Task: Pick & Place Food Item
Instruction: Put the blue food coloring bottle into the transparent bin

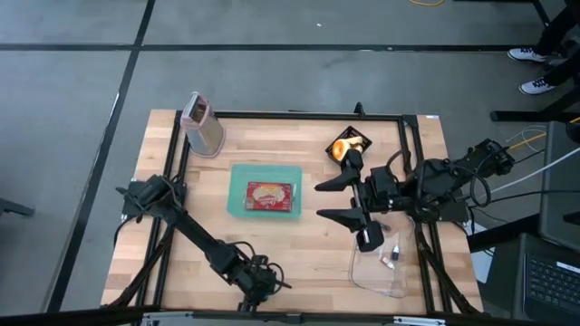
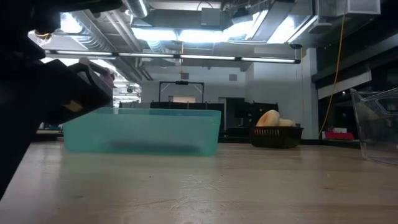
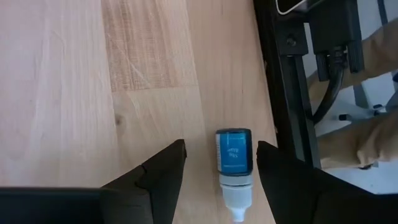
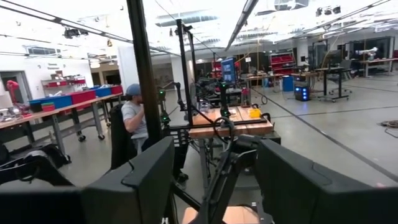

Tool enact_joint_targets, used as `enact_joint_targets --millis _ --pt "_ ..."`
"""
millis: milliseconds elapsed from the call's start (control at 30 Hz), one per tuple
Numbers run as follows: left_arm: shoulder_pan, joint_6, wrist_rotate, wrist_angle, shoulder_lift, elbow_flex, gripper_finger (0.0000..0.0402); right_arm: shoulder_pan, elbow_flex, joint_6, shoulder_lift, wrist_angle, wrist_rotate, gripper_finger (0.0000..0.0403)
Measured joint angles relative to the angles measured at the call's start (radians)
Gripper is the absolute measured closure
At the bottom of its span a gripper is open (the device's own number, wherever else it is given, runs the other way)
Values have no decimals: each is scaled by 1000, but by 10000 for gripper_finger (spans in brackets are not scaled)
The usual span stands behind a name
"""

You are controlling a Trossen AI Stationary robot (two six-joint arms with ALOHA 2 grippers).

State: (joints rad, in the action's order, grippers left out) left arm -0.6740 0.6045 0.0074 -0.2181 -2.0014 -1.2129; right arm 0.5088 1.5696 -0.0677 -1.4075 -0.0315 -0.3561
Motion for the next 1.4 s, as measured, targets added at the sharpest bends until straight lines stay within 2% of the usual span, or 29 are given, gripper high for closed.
enact_joint_targets --millis 267,733,1000,1100,1267,1400 --pt "9 9 17 -25 0 0 215 -1 0 0 0 2 5 177" --pt "58 -104 121 -107 1 0 323 -11 0 31 0 2 5 177" --pt "148 -241 287 -115 -3 5 323 -11 0 27 0 2 5 177" --pt "206 -272 358 -70 -5 9 327 -11 0 23 0 -14 5 177" --pt "310 -268 334 46 -7 10 332 -8 1 -69 1 -122 16 177" --pt "362 -272 349 105 21 9 331 -3 1 -19 10 -136 16 177"
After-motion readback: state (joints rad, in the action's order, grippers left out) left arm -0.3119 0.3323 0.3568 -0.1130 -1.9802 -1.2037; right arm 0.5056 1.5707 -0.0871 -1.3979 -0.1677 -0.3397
